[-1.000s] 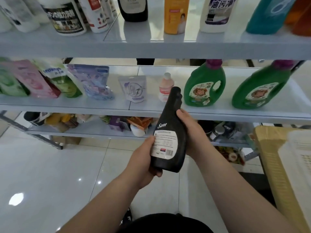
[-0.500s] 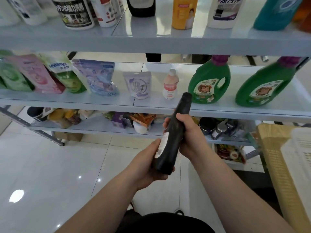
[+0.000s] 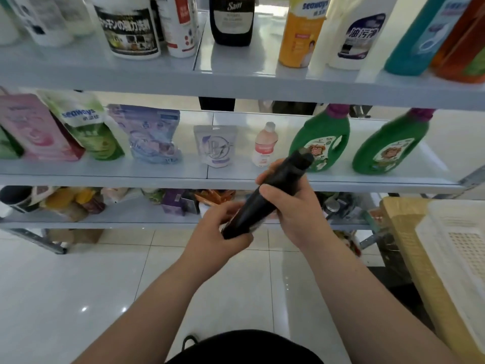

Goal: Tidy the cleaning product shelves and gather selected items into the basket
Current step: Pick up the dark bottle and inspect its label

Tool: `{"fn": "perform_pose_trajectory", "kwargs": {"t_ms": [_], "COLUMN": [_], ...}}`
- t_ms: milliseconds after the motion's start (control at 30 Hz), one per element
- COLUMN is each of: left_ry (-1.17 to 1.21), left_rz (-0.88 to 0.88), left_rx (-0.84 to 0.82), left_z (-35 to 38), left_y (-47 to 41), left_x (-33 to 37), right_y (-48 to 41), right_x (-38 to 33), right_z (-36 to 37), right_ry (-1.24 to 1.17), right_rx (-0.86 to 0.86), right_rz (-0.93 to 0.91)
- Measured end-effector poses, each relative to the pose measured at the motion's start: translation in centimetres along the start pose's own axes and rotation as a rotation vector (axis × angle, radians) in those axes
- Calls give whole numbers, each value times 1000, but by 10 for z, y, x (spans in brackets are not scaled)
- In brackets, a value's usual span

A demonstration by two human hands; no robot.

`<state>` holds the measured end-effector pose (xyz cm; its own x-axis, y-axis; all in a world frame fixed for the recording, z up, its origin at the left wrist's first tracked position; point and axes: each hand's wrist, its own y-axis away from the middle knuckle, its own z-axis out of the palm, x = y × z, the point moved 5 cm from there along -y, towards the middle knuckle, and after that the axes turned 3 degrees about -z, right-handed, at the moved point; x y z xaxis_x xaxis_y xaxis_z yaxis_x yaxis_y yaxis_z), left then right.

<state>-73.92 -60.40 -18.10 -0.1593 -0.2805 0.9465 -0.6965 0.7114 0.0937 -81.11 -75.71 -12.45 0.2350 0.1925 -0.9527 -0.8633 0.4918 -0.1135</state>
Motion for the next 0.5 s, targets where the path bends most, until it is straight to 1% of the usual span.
{"fn": "perform_pose_trajectory", "kwargs": {"t_ms": [67,133,200,267,367,500], "left_ry": [209,421,666,865,974,918], "left_rz": [-79,-190,-330,-428,-509,-517], "left_rx": [-25,-42,-42,-47,-121,-203], "left_z": [-14,-22,-22,-22,-27,-41], "left_y": [-1,-1,0,1,5,9], "left_x": [-8,-15,-24,-29,-34,-45], "right_y": [-4,-7,-7,-4,-1,2], "right_x": [-5,-6,-4,0,6,12], "right_z": [12,28,44,59,80,97], "right_ry": [59,45,16,17,20,46], "right_rx": [-6,-38,-25,-10,-10,8], "right_rz": [24,43,72,81,88,109]}}
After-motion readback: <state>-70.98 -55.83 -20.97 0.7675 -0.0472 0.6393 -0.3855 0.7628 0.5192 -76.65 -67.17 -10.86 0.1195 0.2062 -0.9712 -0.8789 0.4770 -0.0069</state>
